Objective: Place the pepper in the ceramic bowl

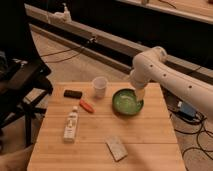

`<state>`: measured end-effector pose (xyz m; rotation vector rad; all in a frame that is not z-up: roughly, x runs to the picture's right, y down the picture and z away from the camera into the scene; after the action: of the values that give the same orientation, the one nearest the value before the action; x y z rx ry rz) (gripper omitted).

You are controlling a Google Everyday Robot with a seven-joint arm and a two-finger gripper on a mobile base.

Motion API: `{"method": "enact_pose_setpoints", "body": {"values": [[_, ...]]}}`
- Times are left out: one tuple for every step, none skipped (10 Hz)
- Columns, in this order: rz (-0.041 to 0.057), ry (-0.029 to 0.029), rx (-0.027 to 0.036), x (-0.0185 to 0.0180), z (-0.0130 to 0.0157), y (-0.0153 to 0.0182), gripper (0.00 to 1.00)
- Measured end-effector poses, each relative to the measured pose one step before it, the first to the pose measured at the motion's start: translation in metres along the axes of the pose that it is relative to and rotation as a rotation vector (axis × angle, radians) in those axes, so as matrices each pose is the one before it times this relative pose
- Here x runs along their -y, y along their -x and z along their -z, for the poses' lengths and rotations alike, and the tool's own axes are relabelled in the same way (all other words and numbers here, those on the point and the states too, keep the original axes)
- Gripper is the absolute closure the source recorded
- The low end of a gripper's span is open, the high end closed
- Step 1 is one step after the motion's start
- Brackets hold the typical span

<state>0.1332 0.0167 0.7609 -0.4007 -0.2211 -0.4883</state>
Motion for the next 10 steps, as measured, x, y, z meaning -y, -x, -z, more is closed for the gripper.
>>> {"method": "enact_pose_setpoints", "body": {"values": [[0.06861,0.00522,0.02129,0.00552,-0.00201,0.02744,0.20],[0.07461,0.00744,0.01646,0.00564,-0.00256,0.02665,0.20],[0.06704,0.00927,0.00907,0.00182,-0.00163,0.02081,0.20],[0.02479,0.00344,0.00147,0.00089,-0.00076,0.00702,0.20],[0.00128,-0.00001,-0.00303,0.00014,0.00008,-0.00074,0.20],[-0.00296,-0.00028,-0.00036,-0.00106,0.00048,-0.00093,0.20],[-0.00227,0.00056,0.00179,-0.00024,-0.00060,-0.00032,0.20],[-0.00452,-0.00015,0.00453,0.00115,-0.00093,0.00036,0.20],[-0.00583,-0.00130,0.00282,0.00493,-0.00216,0.00056,0.20],[0.00979,-0.00022,0.00134,0.01016,-0.00324,0.00511,0.20]]}}
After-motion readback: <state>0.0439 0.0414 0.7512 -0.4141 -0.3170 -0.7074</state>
